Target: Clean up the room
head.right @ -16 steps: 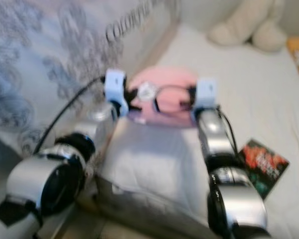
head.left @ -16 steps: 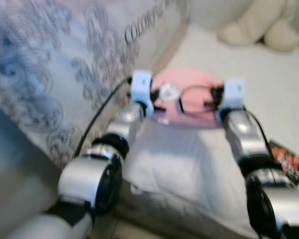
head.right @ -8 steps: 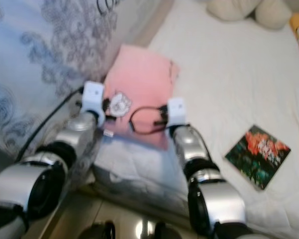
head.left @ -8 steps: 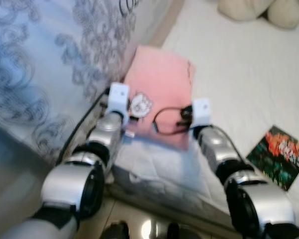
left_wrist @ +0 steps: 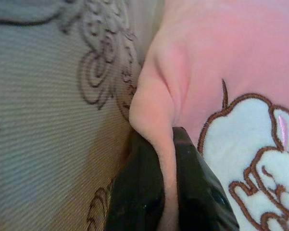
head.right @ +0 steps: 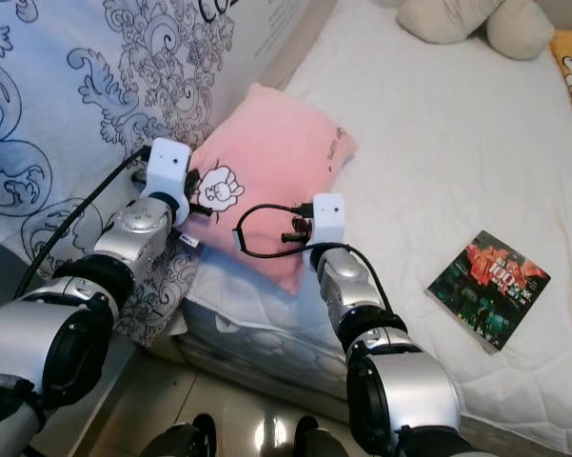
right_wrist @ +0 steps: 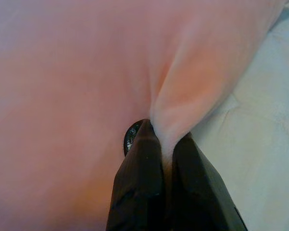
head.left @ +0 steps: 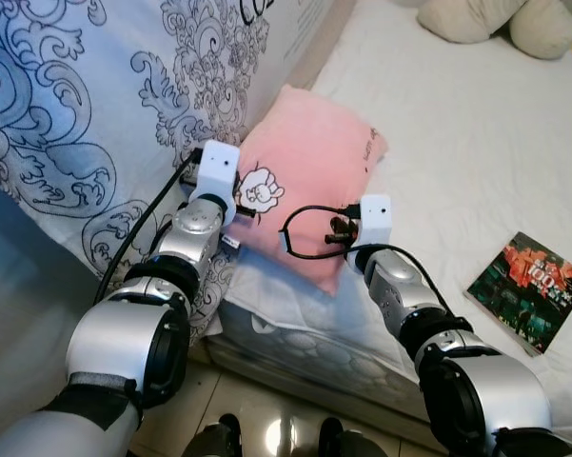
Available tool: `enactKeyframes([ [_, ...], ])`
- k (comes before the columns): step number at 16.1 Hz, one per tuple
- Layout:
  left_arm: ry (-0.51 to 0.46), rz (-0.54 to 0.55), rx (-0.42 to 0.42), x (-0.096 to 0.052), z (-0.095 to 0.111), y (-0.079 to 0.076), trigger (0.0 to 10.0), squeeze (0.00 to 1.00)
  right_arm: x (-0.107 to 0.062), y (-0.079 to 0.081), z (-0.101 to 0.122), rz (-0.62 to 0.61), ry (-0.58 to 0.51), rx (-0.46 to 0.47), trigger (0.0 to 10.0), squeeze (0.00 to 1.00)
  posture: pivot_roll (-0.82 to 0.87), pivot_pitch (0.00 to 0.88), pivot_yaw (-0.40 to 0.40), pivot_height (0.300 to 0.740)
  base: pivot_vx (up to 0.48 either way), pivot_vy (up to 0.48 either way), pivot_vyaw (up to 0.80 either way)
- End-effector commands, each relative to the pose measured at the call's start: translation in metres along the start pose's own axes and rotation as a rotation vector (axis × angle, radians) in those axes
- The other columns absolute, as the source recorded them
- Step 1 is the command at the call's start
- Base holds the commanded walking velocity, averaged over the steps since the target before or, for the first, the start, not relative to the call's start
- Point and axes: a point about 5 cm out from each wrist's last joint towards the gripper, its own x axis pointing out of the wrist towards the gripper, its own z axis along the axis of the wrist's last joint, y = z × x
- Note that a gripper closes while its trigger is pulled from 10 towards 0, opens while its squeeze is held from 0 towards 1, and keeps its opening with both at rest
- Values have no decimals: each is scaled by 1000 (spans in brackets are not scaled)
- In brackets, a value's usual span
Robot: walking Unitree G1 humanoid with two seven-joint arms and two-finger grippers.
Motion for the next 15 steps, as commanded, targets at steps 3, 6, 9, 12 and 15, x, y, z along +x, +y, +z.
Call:
enactKeyframes([
  [3, -16, 4, 13, 1, 5, 2, 10000, 0, -4, -7, -14, -36, 71, 9, 10000, 0, 25, 266, -58, 740, 0, 0, 0],
  [6, -14, 14, 4, 0, 3, 1, 10000, 1000, -3, -8, -14, -48, 74, 23, 10000, 1000, 31, 255, -58, 740, 0, 0, 0],
  [9, -31, 27, 16, 0, 7, 10, 10000, 1000, -3, -6, -14, -53, 66, 38, 10000, 1000, 46, 235, -50, 740, 0, 0, 0],
  [12, -48, 8, 91, -1, 8, 18, 10000, 1000, -2, 5, -9, -33, -10, 16, 10000, 1000, 83, 193, -48, 740, 0, 0, 0],
  [15, -92, 5, 127, -1, 16, 21, 10000, 1000, -5, 2, -11, -77, -68, 45, 10000, 1000, 92, 170, -39, 740, 0, 0, 0],
])
